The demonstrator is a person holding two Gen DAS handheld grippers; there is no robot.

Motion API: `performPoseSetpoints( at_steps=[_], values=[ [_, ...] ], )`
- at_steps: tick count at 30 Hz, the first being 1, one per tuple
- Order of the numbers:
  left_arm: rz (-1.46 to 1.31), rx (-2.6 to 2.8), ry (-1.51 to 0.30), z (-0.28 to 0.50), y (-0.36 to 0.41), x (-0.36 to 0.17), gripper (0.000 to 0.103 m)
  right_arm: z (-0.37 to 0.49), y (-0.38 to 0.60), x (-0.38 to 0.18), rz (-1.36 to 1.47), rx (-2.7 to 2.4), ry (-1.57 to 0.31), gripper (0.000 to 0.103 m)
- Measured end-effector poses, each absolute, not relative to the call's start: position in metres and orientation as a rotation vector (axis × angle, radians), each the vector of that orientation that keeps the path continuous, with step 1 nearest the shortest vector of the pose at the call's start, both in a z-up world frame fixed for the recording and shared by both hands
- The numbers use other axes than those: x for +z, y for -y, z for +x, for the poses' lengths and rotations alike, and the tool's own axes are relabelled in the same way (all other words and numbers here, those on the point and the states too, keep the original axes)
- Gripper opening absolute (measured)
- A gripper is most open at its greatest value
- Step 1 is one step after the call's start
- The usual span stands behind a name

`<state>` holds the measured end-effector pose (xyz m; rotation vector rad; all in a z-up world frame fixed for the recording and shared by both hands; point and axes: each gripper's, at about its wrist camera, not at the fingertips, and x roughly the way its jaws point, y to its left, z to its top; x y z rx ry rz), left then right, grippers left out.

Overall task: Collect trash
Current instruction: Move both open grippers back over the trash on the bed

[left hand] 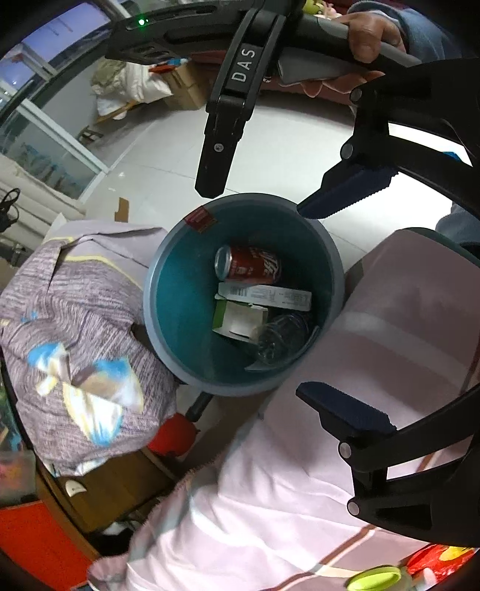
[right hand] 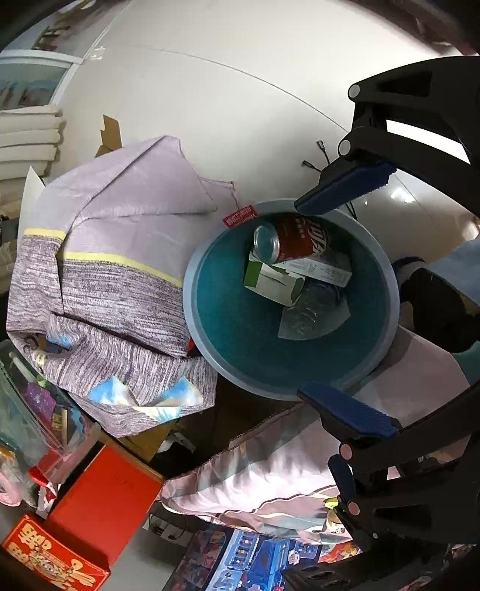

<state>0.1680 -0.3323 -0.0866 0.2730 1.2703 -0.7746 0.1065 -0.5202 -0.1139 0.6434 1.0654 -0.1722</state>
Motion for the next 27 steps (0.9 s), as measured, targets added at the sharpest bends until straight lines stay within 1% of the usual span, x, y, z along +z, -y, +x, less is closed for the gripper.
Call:
performPoseSetpoints(
  at_steps=[9, 14, 27],
  values=[
    [0.232, -0.764, -1.249, 0.158, 0.302, -0.072, 0.095, 0.099, 0.496, -0.097, 0.613, -0.183, -1.075, 0.088],
    [0.204, -0.744, -1.229, 0.148, 0.273, -0.061, 0.096, 0.094, 0.47, -0.084, 0.573, -0.163, -1.072, 0.089],
    [0.091, -0.621, -1.188, 0.13, 0.154, -0.045, 0.098, 0.1, 0.364, -0.068, 0.439, -0.04, -1.125, 0.09]
  ],
)
